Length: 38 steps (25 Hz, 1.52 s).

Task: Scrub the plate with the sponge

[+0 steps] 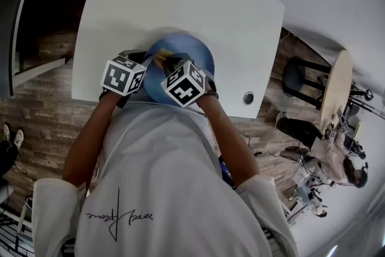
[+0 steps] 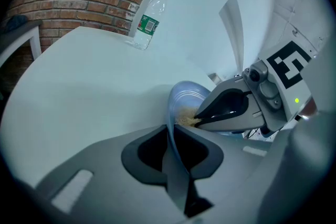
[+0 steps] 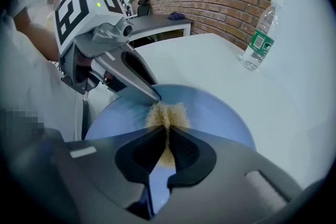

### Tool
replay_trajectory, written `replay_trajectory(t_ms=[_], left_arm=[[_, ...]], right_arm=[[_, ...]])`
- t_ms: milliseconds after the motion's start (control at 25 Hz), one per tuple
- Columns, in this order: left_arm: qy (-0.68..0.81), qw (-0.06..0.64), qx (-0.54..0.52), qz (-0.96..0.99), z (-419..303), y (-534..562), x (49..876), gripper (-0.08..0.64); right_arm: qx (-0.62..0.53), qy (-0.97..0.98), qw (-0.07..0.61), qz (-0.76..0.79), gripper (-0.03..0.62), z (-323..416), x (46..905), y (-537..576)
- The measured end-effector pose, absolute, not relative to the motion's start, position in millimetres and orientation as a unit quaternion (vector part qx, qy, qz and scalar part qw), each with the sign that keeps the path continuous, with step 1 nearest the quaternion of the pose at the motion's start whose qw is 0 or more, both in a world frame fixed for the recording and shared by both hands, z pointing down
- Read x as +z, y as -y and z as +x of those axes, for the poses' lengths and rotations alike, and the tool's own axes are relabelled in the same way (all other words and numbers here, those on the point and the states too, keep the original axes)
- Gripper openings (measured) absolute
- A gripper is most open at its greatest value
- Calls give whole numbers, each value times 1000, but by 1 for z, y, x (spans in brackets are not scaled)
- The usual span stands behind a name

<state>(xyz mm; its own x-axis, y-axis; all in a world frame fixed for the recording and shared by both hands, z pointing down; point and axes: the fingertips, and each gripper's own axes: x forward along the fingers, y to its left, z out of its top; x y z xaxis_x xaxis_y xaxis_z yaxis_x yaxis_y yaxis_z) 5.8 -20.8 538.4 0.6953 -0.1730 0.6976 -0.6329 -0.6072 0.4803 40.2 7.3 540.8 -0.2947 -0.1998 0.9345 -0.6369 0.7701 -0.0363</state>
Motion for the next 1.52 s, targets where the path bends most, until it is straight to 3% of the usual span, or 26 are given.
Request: replay_trajectory(t_ms=[1520], left_arm=[[245,369,310,841,7,22,539,60]], right_arm=[[214,802,527,180,28,15,542,-54]])
